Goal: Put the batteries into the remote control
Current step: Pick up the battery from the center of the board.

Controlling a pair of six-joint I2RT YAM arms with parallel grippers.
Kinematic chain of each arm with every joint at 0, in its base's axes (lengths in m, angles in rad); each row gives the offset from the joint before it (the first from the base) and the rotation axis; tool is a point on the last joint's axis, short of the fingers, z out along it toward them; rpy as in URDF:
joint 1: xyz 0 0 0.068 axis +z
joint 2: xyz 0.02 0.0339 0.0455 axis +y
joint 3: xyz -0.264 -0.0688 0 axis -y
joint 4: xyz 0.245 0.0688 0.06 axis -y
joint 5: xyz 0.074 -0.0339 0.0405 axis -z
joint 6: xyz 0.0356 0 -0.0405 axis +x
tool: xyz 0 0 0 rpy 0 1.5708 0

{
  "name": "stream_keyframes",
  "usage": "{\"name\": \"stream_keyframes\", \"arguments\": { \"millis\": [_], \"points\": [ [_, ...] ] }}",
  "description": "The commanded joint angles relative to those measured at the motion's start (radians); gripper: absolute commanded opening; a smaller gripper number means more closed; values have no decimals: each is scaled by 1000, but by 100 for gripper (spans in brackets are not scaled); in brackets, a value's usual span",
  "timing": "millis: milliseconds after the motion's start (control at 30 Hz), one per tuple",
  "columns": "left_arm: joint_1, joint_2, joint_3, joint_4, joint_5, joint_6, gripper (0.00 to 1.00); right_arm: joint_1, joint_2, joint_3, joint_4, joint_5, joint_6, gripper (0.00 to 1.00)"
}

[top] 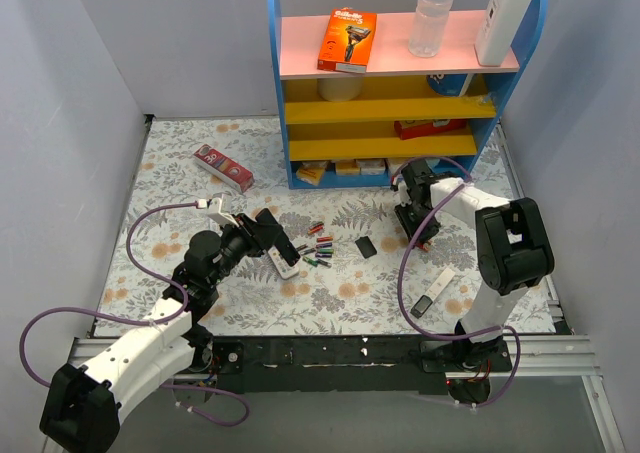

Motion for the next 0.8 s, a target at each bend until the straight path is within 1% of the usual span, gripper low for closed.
{"name": "stream_keyframes", "arguments": {
  "millis": [0,67,100,233,367,400,467,500,600,667,767],
  "points": [
    [-5,-14,42,-10,8,15,0,20,10,-30,-6,10,6,39],
    [-5,-14,42,-10,8,15,0,26,9,-40,-3,10,14,36],
    [-4,-14,42,-10,8,14,0,27,7,-48,-3,10,22,32],
    [-5,-12,43,-5,15,9,0,39,-4,-66,-6,8,37,28],
    [-5,-4,49,1,32,5,0,65,-20,-89,-3,2,51,16],
    [-5,-1,49,5,38,5,0,69,-30,-93,0,-2,58,10],
    [-5,3,54,12,58,1,0,89,-45,-97,5,-21,74,7],
    [-5,9,55,22,67,1,0,96,-66,-99,8,-27,77,4],
    [-5,20,57,64,124,-12,0,141,-131,-85,15,-50,115,3],
    [-5,39,57,93,155,-26,0,182,-166,-61,20,-68,144,1],
    [-4,75,65,147,214,-51,0,251,-247,-21,48,-68,193,1]
  ]
}}
